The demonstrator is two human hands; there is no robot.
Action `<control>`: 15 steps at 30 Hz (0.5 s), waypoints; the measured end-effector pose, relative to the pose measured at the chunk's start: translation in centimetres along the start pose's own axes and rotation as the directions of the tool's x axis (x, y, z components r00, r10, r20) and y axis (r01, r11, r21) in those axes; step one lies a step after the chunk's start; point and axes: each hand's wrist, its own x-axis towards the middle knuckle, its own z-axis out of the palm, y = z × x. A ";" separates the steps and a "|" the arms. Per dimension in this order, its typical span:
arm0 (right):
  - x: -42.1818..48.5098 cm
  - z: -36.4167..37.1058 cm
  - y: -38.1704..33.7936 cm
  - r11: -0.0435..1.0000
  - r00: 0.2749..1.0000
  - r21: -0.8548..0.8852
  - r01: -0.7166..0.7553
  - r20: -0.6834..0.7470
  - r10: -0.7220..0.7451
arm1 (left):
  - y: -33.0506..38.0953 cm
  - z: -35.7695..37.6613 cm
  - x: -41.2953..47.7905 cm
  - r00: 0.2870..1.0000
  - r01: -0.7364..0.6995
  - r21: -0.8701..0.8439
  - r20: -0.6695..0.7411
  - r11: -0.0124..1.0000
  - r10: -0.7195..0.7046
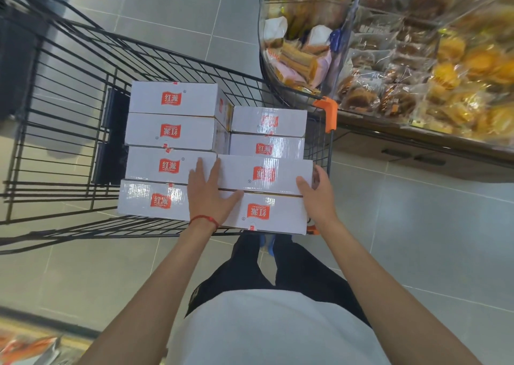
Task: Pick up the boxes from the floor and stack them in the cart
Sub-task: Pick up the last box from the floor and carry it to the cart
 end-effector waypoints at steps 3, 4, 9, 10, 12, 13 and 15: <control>-1.7 0.3 0.5 0.999 0.998 0.011 0.031 0.051 -0.032 | -1.9 0.5 -0.2 0.992 -0.089 0.260 0.109 0.961 0.062; -2.2 0.4 0.8 0.999 0.995 0.001 0.054 0.088 -0.054 | -2.3 0.6 -0.3 0.989 -0.117 0.317 0.127 0.941 0.080; -2.8 0.7 2.1 0.980 0.974 -0.089 0.176 0.158 -0.160 | -2.8 0.8 -0.3 0.983 -0.154 0.383 0.151 0.911 0.103; -2.9 0.8 2.1 0.979 0.975 -0.099 0.178 0.153 -0.162 | -2.9 0.7 -0.2 0.984 -0.153 0.390 0.146 0.908 0.103; -3.0 0.9 2.3 0.977 0.976 -0.110 0.181 0.141 -0.165 | -3.0 0.8 -0.1 0.985 -0.150 0.398 0.141 0.905 0.102; -3.0 0.8 2.6 0.975 0.975 -0.111 0.191 0.136 -0.175 | -3.1 0.8 -0.1 0.985 -0.149 0.398 0.140 0.905 0.101; -3.3 0.8 3.0 0.969 0.972 -0.126 0.214 0.127 -0.198 | -3.1 0.9 -0.1 0.986 -0.142 0.399 0.135 0.906 0.096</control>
